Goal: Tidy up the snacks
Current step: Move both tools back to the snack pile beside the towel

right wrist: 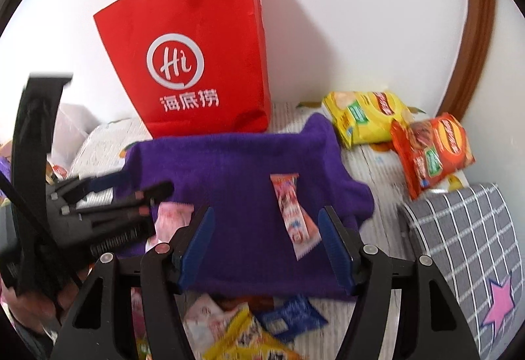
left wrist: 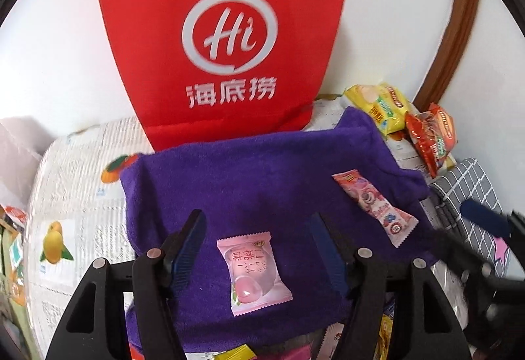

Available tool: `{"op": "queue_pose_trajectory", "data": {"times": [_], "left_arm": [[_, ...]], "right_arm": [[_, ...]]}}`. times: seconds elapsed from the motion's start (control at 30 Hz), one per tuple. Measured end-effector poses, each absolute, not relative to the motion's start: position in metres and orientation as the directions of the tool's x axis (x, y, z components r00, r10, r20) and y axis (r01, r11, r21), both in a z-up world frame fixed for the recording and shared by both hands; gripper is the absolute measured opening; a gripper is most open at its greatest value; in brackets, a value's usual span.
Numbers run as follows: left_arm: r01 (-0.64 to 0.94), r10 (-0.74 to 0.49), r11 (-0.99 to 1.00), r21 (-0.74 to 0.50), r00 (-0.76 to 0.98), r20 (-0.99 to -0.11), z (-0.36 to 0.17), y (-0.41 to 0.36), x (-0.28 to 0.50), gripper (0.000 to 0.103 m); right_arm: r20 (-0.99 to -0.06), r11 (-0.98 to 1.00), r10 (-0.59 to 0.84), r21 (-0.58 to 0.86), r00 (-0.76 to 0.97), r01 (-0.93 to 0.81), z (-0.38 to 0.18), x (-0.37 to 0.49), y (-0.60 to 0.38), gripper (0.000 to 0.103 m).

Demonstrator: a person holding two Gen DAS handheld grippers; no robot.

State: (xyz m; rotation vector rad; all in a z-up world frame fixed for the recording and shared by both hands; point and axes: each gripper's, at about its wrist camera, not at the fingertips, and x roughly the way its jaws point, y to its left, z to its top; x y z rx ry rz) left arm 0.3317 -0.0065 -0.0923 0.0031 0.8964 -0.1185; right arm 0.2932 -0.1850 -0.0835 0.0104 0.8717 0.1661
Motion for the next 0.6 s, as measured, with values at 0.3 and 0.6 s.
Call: {"op": "queue_pose_trajectory", "data": {"times": [0.3, 0.6], "left_arm": [[0.059, -0.064, 0.998, -0.032, 0.681, -0.729, -0.061, 0.005, 0.305, 0.065], [0.033, -0.037, 0.999, -0.021, 0.657, -0.753, -0.071, 0.018, 0.247, 0.065]], "right_arm": [[-0.793, 0.996, 0.073, 0.033, 0.605, -0.077, -0.089, 0.236, -0.211, 0.065], [-0.823, 0.996, 0.089, 0.07, 0.561, -0.055, -0.107, 0.19, -0.234, 0.065]]}}
